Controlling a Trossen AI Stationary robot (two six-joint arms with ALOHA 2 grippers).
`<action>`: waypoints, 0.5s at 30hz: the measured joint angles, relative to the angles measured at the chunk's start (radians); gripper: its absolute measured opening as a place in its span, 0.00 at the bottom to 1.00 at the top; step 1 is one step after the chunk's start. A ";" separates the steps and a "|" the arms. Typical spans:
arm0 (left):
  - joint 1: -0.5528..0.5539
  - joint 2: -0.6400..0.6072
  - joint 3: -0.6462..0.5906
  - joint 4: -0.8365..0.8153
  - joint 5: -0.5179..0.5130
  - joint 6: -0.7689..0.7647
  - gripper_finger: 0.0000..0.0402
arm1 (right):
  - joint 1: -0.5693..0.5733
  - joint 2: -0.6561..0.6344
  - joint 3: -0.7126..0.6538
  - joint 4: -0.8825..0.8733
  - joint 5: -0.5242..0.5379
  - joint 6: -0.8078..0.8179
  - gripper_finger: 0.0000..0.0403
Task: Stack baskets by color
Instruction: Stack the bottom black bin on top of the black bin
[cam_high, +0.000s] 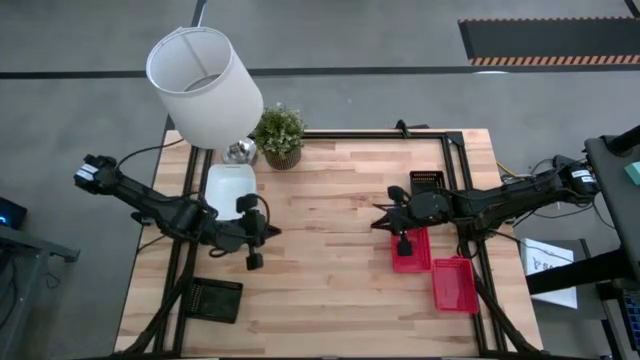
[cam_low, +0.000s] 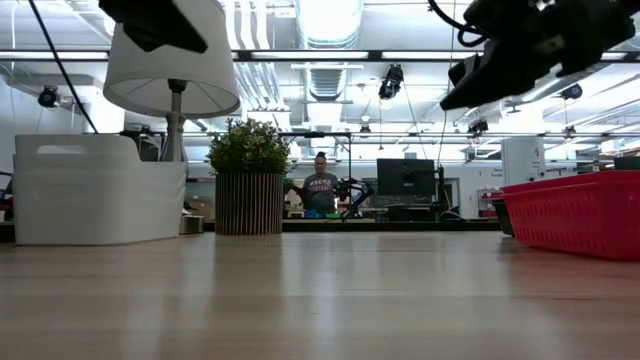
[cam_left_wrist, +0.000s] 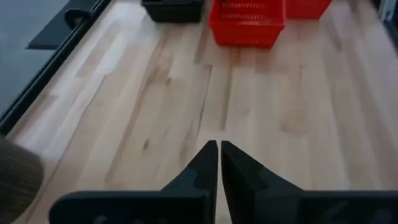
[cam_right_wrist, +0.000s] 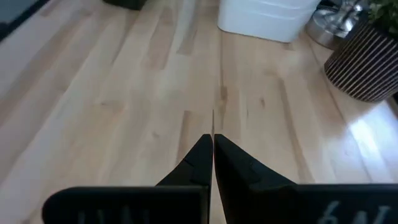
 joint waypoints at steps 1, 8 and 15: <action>0.000 0.014 0.005 0.021 0.003 0.000 0.01 | 0.000 0.001 0.014 -0.018 0.000 0.022 0.02; -0.001 0.096 0.024 0.059 0.149 -0.098 0.01 | 0.000 0.031 0.148 -0.312 -0.001 0.193 0.02; -0.023 0.173 0.029 0.008 0.372 -0.635 0.01 | 0.000 0.065 0.221 -0.455 -0.001 0.183 0.02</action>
